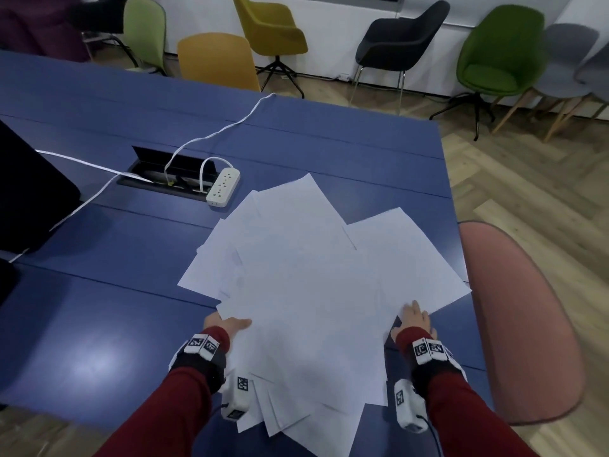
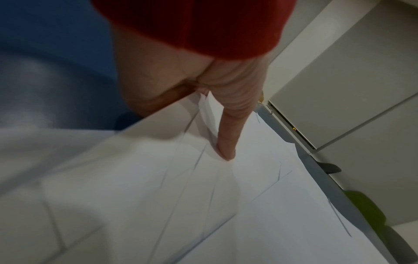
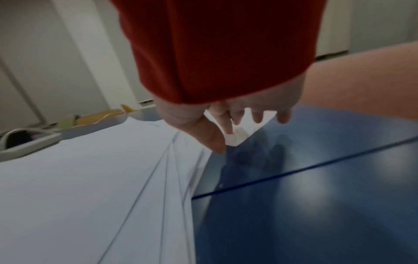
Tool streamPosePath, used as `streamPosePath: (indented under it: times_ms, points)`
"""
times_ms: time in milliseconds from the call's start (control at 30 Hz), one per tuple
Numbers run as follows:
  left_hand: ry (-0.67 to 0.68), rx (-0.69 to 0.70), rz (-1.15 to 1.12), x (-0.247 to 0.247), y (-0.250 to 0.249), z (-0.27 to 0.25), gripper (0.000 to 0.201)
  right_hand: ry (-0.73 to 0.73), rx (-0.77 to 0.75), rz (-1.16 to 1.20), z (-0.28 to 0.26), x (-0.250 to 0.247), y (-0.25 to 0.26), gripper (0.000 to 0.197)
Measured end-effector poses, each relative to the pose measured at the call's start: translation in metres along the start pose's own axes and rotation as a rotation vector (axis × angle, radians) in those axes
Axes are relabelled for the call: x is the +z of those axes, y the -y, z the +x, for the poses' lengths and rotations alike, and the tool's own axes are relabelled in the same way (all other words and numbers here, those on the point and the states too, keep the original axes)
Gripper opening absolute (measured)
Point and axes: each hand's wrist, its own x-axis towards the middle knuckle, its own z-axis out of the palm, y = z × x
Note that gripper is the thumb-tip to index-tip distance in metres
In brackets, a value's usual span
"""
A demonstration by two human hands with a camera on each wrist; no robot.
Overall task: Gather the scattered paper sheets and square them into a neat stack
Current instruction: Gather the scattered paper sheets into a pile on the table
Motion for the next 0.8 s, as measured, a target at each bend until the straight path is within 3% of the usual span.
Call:
streamPosePath:
  times_ms: [67,167,267,333,400,500,633,733,800]
  points:
    - [-0.011,-0.005,-0.022,0.001,-0.002,0.005,0.041,0.005,-0.058,-0.072,0.002,0.001,0.010,0.049]
    - [-0.034,0.012,-0.063,0.006,-0.003,0.014,0.038,0.114,-0.070,0.006,-0.005,-0.001,0.024,0.031]
    - [-0.074,0.092,-0.032,0.008,-0.004,0.021,0.043,0.032,-0.013,0.153,-0.006,-0.009,0.019,0.015]
    - [-0.098,0.145,0.010,0.007,-0.007,0.019,0.056,-0.067,0.047,0.229,-0.005,-0.008,0.005,0.038]
    - [-0.096,0.172,0.048,0.004,-0.007,0.015,0.071,-0.046,0.083,0.184,-0.006,-0.001,-0.008,0.069]
    - [-0.047,0.191,0.159,0.003,-0.002,0.027,0.077,-0.007,0.065,0.107,-0.011,0.013,-0.014,0.083]
    - [0.004,0.240,0.336,0.015,0.020,0.073,0.062,-0.061,0.007,0.104,-0.027,0.015,-0.001,0.069]
    - [0.050,0.249,0.425,0.020,0.005,0.032,0.026,-0.159,0.090,0.298,-0.029,0.015,-0.002,0.045]
    - [0.077,0.237,0.450,0.020,0.000,0.018,0.013,-0.224,0.150,0.439,-0.026,0.015,-0.009,0.052]
